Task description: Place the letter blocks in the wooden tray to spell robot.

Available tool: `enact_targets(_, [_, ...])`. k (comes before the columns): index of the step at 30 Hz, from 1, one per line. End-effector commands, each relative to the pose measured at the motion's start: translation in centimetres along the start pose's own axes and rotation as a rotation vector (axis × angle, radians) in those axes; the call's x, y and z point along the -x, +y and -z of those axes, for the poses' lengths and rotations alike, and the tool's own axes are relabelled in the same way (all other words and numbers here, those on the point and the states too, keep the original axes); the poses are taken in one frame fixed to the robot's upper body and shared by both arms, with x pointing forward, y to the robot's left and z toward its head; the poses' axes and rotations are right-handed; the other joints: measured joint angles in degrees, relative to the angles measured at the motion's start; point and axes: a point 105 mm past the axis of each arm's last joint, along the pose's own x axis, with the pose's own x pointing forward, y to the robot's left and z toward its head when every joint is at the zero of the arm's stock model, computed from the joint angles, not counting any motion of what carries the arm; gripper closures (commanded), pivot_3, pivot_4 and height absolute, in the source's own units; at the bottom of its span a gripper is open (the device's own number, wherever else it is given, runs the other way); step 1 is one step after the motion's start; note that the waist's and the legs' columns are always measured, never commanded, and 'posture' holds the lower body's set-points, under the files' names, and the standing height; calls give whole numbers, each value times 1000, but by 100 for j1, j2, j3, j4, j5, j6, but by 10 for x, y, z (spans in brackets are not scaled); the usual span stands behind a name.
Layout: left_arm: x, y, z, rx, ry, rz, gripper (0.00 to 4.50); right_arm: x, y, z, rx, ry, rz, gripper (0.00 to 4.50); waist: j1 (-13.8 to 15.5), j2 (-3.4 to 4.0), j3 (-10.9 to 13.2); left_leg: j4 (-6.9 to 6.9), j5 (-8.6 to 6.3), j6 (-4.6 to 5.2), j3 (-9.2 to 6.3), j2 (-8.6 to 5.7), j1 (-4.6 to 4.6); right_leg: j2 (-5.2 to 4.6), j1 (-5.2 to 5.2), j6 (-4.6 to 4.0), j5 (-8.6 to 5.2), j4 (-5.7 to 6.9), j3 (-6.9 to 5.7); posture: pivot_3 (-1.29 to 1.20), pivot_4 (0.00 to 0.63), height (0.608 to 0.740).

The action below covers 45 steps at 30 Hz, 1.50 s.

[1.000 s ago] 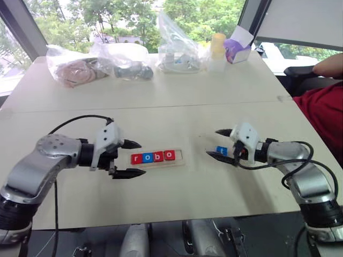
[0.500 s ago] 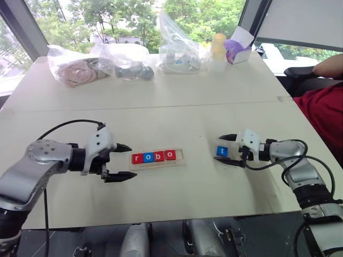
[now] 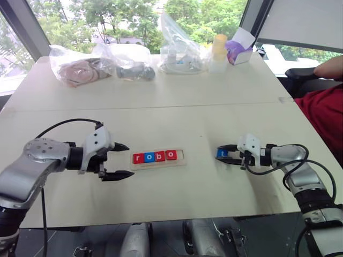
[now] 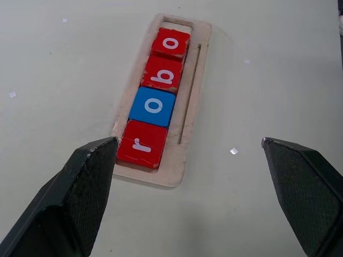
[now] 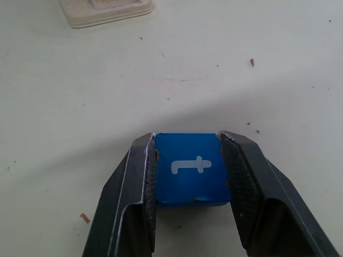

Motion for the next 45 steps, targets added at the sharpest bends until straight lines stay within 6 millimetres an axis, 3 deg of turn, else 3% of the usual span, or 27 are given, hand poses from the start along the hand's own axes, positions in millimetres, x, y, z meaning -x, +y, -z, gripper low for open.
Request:
enact_targets(1, [4,3,-9,-51,-8,-15,0,-15,0,-31,-5,-75,-30,3291,-20,0,0,0,0,0,0,1,0,1,0,0,0,1,0,0,150,740])
enact_targets(5, [1,0,-13,-53,-19,8,0,-44,13,-81,21,-187,-143,3291,-85,2,2,-1,0,0,13,5,4,7,-21,3,5,34,9,0,150,740])
enact_targets(10, [-1,-1,-15,-58,-20,15,0,-70,37,-105,80,-200,-311,3291,-20,2,2,-3,0,0,2,6,4,16,-26,2,4,46,4,0,150,740])
enact_targets(17, [-3,-6,-18,-55,-37,4,0,-82,44,-99,142,-140,-401,3291,-23,1,2,2,0,0,8,1,-4,2,-27,3,3,38,5,0,150,740])
enact_targets(33, [-4,-6,-19,-51,-48,-18,0,-100,28,-86,145,-94,-367,3291,-46,1,2,1,0,-1,8,3,0,7,-27,4,4,41,5,0,150,740])
enact_targets(45, [-8,-6,-19,-59,-51,-26,0,-112,32,-92,163,-121,-370,3291,-48,2,2,1,0,-1,8,4,1,7,-27,3,4,43,5,0,150,740])
